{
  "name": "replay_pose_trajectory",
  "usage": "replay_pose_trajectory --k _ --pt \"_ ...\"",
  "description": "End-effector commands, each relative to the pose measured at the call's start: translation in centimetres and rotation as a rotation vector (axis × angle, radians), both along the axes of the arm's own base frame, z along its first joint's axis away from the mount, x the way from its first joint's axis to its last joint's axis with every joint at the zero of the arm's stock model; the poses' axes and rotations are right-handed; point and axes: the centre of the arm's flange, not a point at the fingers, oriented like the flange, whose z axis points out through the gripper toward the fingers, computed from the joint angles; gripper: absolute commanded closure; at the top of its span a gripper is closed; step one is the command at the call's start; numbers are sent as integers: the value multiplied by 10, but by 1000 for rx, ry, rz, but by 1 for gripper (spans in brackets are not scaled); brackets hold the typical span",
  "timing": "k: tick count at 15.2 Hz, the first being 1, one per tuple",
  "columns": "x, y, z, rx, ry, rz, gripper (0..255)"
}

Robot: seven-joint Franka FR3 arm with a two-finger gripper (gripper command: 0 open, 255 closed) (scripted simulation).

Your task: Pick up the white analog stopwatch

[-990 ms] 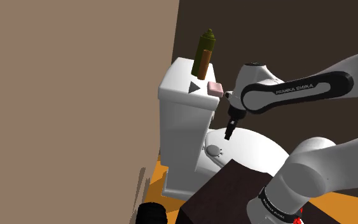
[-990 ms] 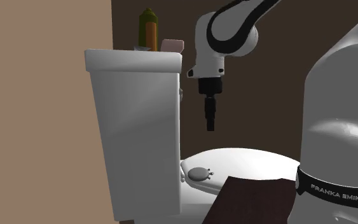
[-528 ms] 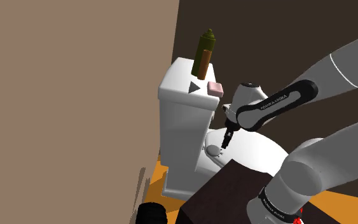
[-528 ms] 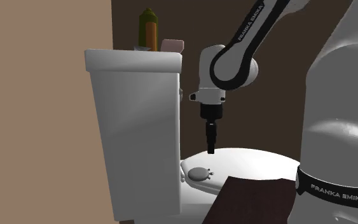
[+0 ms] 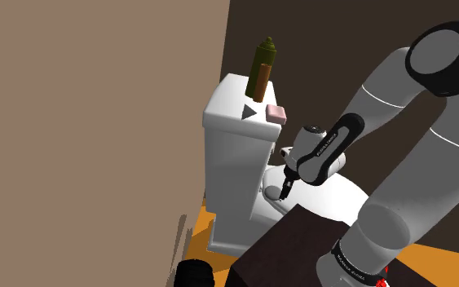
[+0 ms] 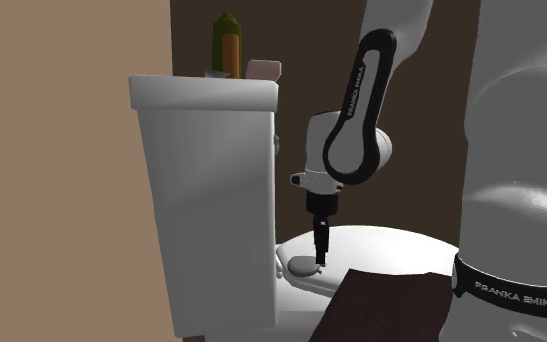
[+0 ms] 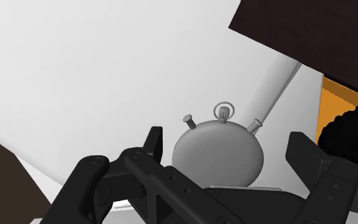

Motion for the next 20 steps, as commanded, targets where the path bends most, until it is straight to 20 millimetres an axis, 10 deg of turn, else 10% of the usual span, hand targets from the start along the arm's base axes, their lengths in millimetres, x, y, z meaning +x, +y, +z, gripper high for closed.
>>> replay_pose_trajectory --k 1,6,7,20 --pt "0 0 -11 0 -2 1 0" --pt "0 0 -24 0 -2 1 0" --pt "0 0 -25 0 -2 1 255" --pt "0 0 -3 0 -2 1 255"
